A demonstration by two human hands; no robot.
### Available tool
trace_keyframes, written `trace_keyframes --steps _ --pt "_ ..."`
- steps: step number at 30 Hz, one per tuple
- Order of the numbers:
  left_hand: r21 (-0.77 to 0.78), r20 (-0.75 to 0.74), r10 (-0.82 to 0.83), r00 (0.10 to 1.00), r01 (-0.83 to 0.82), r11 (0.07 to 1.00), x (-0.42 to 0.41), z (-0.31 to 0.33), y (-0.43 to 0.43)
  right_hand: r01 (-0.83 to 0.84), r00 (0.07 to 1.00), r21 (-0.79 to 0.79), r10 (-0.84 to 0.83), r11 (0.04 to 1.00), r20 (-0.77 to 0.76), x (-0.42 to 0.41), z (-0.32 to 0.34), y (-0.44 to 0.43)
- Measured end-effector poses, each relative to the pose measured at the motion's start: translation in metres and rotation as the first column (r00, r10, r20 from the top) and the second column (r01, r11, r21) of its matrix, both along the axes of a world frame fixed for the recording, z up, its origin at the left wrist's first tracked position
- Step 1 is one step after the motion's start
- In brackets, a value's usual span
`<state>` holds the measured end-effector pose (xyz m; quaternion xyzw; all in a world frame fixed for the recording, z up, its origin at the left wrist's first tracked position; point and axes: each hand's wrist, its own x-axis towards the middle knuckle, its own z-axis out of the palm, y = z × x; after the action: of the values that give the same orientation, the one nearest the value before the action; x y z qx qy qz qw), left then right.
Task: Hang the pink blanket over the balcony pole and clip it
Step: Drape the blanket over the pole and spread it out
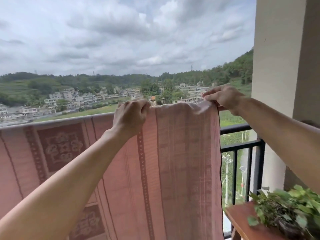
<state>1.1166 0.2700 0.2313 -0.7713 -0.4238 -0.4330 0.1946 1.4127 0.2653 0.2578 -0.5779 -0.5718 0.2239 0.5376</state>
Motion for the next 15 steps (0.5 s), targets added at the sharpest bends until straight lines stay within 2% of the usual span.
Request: trace_keyframes --steps 3,5,7,9,10,11,13,15 --pt "0.008 0.01 -0.041 0.999 0.041 0.999 0.006 0.008 0.001 0.217 0.968 0.225 -0.179 0.95 -0.178 0.014 0.008 -0.01" --pt "-0.05 -0.05 0.012 0.999 -0.015 0.999 0.006 0.003 0.004 0.279 0.947 0.297 -0.211 0.914 -0.241 0.022 0.006 -0.015" --pt "-0.016 -0.061 0.05 0.997 -0.051 0.999 0.006 -0.008 0.008 0.234 0.964 0.212 -0.198 0.949 -0.177 0.022 -0.005 -0.02" --pt "0.036 0.033 0.024 0.999 -0.025 0.999 0.007 -0.012 0.009 0.127 0.989 0.015 -0.126 0.992 -0.071 0.016 -0.018 -0.025" --pt "0.045 0.076 0.005 0.997 -0.008 0.999 0.007 -0.012 0.009 0.112 0.991 -0.039 -0.115 0.993 -0.063 0.013 -0.024 -0.027" --pt "0.054 0.105 -0.009 0.994 0.004 0.999 0.006 -0.012 0.009 0.137 0.986 -0.026 -0.139 0.99 -0.087 0.01 -0.026 -0.028" --pt "0.095 0.132 -0.043 0.99 0.031 0.995 0.003 -0.013 0.008 0.266 0.955 0.162 -0.237 0.95 -0.181 0.004 -0.02 -0.03" --pt "0.181 0.137 -0.1 0.986 0.074 0.981 0.004 -0.019 0.003 0.388 0.915 0.356 -0.308 0.85 -0.262 -0.001 -0.008 -0.034"
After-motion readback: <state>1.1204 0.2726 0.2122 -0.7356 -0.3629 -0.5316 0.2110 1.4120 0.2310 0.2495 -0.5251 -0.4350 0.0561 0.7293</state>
